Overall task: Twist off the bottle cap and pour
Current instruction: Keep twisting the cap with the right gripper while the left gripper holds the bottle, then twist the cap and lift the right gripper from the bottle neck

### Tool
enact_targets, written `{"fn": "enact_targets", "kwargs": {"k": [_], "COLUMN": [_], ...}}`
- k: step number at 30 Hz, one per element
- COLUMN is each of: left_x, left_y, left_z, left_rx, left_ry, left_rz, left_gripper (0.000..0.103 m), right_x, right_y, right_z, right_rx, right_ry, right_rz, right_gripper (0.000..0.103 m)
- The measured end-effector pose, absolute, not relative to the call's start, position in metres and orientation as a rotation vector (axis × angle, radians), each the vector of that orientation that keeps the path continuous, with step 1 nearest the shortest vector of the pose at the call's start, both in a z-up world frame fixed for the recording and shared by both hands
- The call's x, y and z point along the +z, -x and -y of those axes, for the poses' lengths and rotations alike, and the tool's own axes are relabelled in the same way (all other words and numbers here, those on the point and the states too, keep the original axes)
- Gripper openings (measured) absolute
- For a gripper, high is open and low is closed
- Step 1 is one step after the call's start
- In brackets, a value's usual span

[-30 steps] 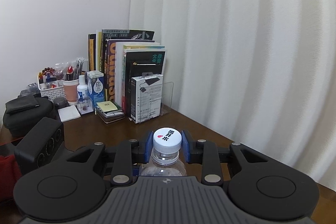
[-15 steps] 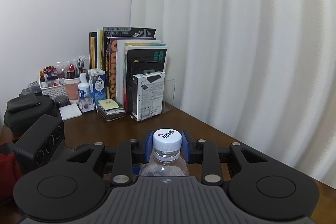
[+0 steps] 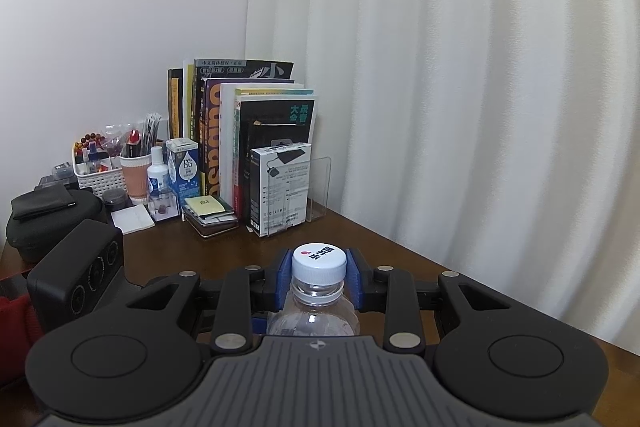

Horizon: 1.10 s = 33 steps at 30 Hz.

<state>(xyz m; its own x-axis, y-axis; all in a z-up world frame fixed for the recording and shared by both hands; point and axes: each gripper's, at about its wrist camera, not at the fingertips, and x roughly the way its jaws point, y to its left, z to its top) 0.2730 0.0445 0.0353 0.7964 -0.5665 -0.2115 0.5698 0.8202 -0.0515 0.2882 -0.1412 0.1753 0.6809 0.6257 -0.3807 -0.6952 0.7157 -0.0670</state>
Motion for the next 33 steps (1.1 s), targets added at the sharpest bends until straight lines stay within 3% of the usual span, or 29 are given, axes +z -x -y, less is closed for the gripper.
{"fn": "enact_targets", "kwargs": {"k": [18,22,31,33], "left_x": [0.034,0.034,0.034,0.035], "left_y": [-0.274,-0.274,-0.274,-0.275], "left_z": [-0.044,-0.043,-0.044,-0.044], "left_rx": [-0.613,-0.613,-0.614,-0.613], "left_ry": [-0.015,-0.015,-0.012,-0.011], "left_rz": [-0.224,-0.224,-0.226,-0.227], "left_gripper": [0.062,0.062,0.063,0.063], "right_x": [0.173,0.172,0.171,0.171], "right_y": [-0.277,-0.281,-0.287,-0.286], "right_z": [0.146,0.143,0.142,0.142], "right_rx": [0.73,0.728,0.73,0.73], "right_ry": [0.22,0.22,0.162,0.166], "right_rz": [-0.32,-0.321,-0.313,-0.309], "right_gripper": [0.034,0.04,0.04,0.036]}}
